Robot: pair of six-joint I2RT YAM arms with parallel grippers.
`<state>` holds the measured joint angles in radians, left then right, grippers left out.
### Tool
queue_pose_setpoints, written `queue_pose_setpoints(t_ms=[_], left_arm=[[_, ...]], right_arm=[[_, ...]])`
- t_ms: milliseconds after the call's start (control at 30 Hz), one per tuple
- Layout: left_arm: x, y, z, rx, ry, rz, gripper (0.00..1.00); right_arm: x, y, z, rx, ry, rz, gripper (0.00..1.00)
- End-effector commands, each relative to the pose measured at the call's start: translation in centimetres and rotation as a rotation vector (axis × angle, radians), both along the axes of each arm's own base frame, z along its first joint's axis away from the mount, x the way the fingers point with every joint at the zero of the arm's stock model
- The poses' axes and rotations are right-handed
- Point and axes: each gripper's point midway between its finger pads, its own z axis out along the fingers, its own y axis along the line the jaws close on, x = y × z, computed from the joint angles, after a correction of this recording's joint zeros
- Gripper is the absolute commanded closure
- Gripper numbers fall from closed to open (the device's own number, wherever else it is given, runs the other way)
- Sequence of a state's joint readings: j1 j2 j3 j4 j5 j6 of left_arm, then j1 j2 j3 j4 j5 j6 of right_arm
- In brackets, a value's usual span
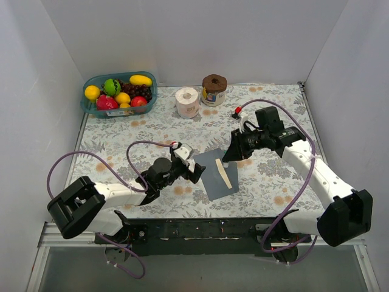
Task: Place the letter into the envelope and seal it
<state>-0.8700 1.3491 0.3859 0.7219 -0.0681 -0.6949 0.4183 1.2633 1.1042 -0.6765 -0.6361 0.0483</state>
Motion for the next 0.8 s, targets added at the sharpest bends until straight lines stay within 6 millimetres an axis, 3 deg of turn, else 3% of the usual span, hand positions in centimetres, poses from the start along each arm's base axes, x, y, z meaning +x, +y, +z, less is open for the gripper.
queue_pose_setpoints(t_ms=[0,267,433,767], left_arm=[[-0.2,-0.6,4.2,-0.102,-0.095,-0.048,0.03],[-0.2,-1.1,8.0,-0.16,-0.141,-0.059,0.04],[-1.9,-1.5,10.3,-0.222,-0.172,-0.143,0.05],[-2.7,-2.5,11.5,-0.213,-0.167,-0.203,0.07]], right_arm=[[-2.6,2.7,3.2,0.271,0.013,0.188,0.99],[-4.2,2.7,4.1,0.347,-0.035,0.247,0.99],[-5.1,2.7,5.0,0.394,-0.086,0.293,0.99],[-5.7,2.9,6.5,0.45,-0.113,0.32,0.99]])
